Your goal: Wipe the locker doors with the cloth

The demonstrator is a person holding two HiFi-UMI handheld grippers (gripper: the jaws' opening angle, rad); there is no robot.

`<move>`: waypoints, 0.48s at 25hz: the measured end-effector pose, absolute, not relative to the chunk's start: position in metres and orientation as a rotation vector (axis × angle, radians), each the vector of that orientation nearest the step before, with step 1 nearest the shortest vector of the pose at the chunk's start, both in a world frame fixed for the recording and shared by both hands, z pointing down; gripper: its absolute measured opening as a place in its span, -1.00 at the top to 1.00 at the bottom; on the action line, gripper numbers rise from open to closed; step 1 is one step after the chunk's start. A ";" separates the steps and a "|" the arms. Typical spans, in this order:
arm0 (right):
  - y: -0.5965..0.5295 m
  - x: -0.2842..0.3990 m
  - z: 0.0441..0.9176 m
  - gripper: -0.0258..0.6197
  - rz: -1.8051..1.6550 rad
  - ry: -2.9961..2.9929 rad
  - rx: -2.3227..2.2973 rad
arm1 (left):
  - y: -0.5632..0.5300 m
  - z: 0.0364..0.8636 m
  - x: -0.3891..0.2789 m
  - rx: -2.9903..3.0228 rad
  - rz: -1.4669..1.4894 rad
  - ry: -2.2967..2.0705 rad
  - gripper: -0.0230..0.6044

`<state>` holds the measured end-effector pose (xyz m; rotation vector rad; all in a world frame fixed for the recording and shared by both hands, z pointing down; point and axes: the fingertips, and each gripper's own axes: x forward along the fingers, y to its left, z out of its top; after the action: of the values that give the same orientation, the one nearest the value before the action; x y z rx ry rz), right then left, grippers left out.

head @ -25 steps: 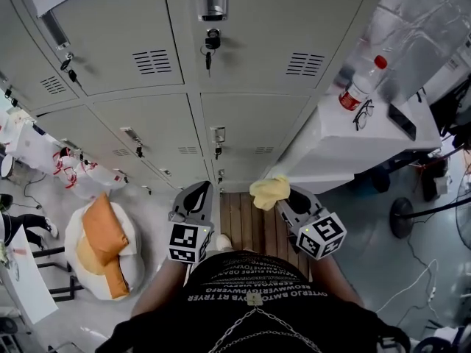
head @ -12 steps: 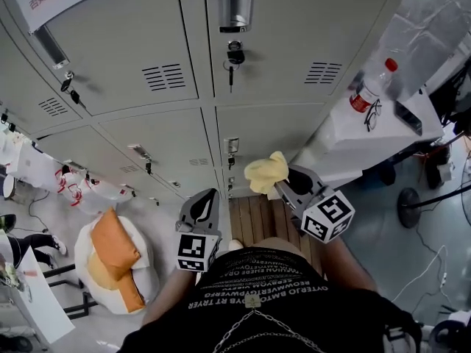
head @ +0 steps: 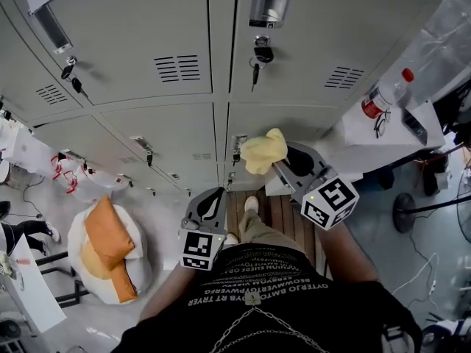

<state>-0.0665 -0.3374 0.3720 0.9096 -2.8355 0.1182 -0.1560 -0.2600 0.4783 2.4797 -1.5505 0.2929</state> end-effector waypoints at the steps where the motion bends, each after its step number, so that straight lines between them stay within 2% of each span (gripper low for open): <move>1: -0.340 -0.070 0.371 0.69 0.111 -2.841 0.899 | -0.262 0.479 -0.157 2.475 0.298 -1.557 0.91; 12: -0.371 -0.104 0.372 0.69 0.111 -2.887 0.748 | -0.292 0.477 -0.163 2.425 0.329 -1.627 0.91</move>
<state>-0.1038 -0.3713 0.3725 0.7476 -2.8875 0.1113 -0.1629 -0.2925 0.4765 2.4253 -1.6266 0.3292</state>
